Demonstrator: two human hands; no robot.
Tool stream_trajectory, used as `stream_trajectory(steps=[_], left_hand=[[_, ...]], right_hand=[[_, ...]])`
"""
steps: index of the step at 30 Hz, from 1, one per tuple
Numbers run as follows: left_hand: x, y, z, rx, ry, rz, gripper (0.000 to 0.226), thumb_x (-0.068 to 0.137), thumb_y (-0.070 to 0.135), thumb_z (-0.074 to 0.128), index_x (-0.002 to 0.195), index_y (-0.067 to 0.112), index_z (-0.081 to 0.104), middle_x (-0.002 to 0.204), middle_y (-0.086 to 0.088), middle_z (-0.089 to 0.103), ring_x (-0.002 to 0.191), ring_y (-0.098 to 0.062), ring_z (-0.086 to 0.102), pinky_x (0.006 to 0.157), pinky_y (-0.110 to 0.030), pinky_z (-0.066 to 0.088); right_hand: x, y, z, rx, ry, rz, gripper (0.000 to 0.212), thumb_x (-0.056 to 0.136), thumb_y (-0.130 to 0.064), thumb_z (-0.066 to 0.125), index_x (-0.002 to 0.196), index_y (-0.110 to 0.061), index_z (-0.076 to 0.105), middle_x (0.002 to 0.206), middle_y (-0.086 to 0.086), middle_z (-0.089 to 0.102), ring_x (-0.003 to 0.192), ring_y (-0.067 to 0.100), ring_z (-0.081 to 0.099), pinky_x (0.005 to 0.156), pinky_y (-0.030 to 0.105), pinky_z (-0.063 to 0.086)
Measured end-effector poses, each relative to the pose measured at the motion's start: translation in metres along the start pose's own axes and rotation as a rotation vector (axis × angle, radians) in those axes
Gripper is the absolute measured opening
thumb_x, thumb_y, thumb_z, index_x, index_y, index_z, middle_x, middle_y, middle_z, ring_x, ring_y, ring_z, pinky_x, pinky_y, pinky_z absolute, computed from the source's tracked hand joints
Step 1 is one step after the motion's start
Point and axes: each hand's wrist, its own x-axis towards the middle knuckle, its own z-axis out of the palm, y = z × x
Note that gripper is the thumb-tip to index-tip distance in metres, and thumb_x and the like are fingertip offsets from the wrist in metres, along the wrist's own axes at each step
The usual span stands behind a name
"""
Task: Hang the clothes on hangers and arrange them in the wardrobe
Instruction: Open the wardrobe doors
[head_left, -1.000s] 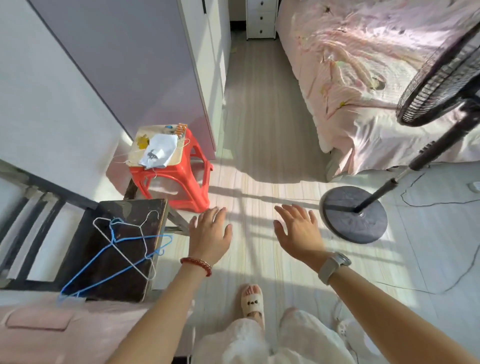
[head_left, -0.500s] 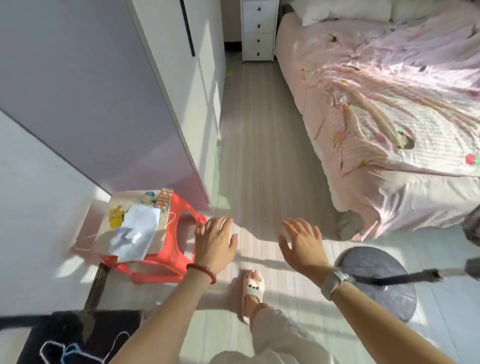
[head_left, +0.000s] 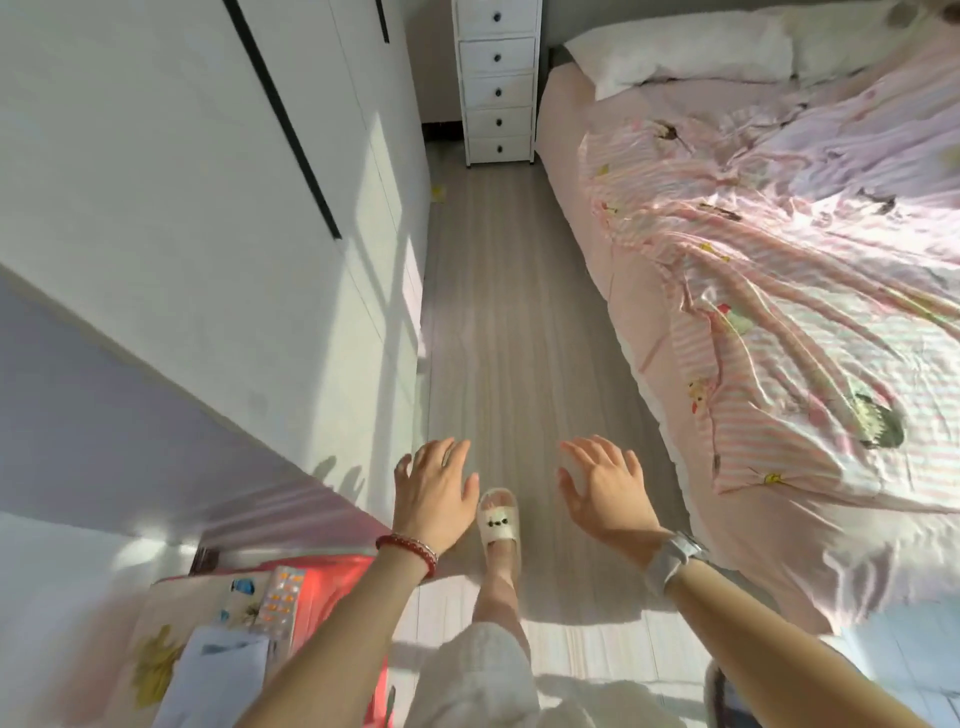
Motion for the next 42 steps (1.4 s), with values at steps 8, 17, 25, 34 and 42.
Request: stream_trajectory(steps=[8, 17, 25, 34, 42], left_hand=[[0.235, 0.006, -0.048, -0.057, 0.085, 0.027, 0.044, 0.093, 0.033, 0.039, 0.135, 0.021, 0.039, 0.138, 0.004, 0.042, 0.128, -0.015, 0.037, 0.106, -0.036, 0.025], [0.410, -0.006, -0.102, -0.097, 0.170, -0.106, 0.040, 0.091, 0.027, 0.044, 0.131, 0.019, 0.046, 0.134, 0.004, 0.048, 0.124, -0.014, 0.042, 0.103, -0.033, 0.029], [0.502, -0.032, -0.135, -0.190, 0.367, -0.528, 0.038, 0.091, 0.018, 0.048, 0.129, 0.012, 0.049, 0.131, -0.004, 0.052, 0.119, -0.022, 0.048, 0.096, -0.033, 0.036], [0.487, -0.036, -0.263, -0.079, 0.931, -0.961, 0.033, 0.091, 0.012, 0.050, 0.124, 0.010, 0.055, 0.121, -0.008, 0.060, 0.111, -0.023, 0.056, 0.094, -0.035, 0.042], [0.396, -0.024, -0.428, 0.463, 1.393, -1.033, 0.027, 0.084, 0.010, 0.047, 0.107, 0.005, 0.062, 0.097, -0.010, 0.063, 0.086, -0.026, 0.061, 0.076, -0.034, 0.045]], right_hand=[[0.223, 0.013, -0.085, -0.016, 0.059, -0.031, 0.044, 0.095, -0.037, 0.033, 0.136, -0.023, 0.037, 0.143, -0.003, 0.039, 0.136, 0.017, 0.023, 0.112, 0.045, 0.018], [0.414, 0.018, -0.153, 0.007, 0.031, -0.149, 0.045, 0.096, -0.037, 0.032, 0.139, -0.023, 0.034, 0.144, -0.003, 0.036, 0.136, 0.017, 0.024, 0.113, 0.044, 0.016], [0.597, -0.023, -0.196, 0.011, -0.106, -0.602, 0.042, 0.095, -0.031, 0.035, 0.136, -0.022, 0.038, 0.140, -0.002, 0.041, 0.130, 0.019, 0.031, 0.110, 0.035, 0.021], [0.649, -0.176, -0.273, 0.386, 0.030, -1.391, 0.029, 0.078, 0.002, 0.060, 0.106, -0.001, 0.064, 0.106, 0.016, 0.065, 0.103, 0.034, 0.060, 0.085, 0.044, 0.052], [0.570, -0.331, -0.393, 0.709, 0.492, -1.882, 0.030, 0.078, -0.005, 0.048, 0.103, -0.006, 0.064, 0.117, 0.014, 0.058, 0.115, 0.034, 0.050, 0.099, 0.049, 0.035]])
